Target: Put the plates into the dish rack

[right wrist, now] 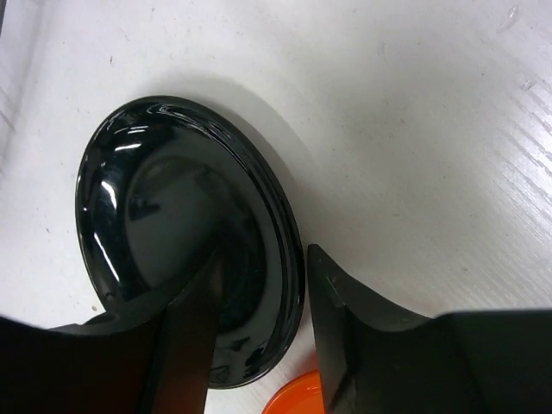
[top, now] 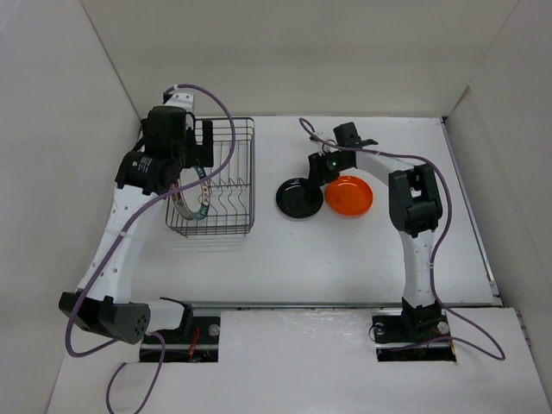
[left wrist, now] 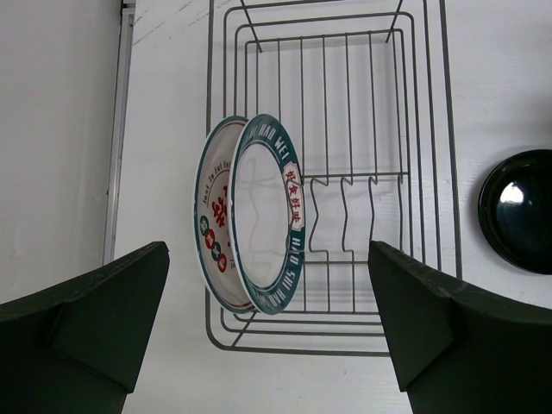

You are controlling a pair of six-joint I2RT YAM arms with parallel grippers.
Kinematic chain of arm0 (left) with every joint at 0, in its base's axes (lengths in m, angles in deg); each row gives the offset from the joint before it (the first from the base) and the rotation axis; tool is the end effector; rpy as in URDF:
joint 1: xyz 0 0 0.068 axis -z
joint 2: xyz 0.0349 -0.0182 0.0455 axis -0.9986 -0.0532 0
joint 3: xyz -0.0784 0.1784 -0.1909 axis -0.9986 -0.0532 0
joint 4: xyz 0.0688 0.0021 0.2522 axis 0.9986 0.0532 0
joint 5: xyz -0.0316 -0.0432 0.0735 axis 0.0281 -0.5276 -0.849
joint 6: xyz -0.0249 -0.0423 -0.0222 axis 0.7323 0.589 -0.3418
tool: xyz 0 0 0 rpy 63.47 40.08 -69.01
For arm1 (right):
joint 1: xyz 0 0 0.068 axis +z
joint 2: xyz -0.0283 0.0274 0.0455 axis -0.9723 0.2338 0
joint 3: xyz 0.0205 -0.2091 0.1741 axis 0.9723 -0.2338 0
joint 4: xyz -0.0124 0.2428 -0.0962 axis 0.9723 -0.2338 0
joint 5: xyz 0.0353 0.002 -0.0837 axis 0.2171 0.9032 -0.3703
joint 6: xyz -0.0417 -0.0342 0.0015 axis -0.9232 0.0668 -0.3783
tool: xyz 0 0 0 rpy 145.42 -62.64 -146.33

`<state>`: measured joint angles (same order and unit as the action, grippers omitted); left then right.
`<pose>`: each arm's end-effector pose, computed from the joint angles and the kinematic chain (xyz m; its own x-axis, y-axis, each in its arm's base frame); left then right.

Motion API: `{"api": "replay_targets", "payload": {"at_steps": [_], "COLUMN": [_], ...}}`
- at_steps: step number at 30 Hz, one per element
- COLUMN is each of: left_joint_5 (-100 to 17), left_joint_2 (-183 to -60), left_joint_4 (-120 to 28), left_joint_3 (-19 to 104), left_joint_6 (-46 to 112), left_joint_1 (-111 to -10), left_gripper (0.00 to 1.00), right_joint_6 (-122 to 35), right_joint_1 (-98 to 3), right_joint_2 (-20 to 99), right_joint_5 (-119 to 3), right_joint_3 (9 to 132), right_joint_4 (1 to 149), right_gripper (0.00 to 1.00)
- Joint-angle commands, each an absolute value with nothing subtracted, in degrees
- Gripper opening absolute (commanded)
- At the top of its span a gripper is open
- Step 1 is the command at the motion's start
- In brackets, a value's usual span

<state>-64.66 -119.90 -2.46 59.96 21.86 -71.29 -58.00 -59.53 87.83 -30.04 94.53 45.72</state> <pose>0.2550 -0.0619 0.4449 -0.4161 0.1080 -0.9029 0.0329 0.9941 0.1038 0.4547 0.1605 0.1617 -0.7425 -0.3433 -0.5752 -0.6312 0.6460 0.4292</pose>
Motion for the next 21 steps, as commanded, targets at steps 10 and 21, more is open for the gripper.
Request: {"api": "replay_targets", "payload": {"at_steps": [10,21], "left_joint_5": [-62.97,-49.53], "left_joint_2": [-119.18,-123.48], "left_joint_4": [-2.77,-7.34], "left_joint_3": [61.40,63.94], "left_joint_6": [21.55,19.97], "left_joint_1": [-71.22,-71.74], "left_gripper": [1.00,1.00], "right_joint_6": [-55.07,-38.11], "right_joint_1": [-58.73,-58.73], "right_joint_2": [88.13,75.93], "right_joint_5": [-31.24,-36.24], "right_joint_3": [94.35,93.73], "right_joint_4": [44.61,55.67], "right_gripper": [0.00,0.00]}}
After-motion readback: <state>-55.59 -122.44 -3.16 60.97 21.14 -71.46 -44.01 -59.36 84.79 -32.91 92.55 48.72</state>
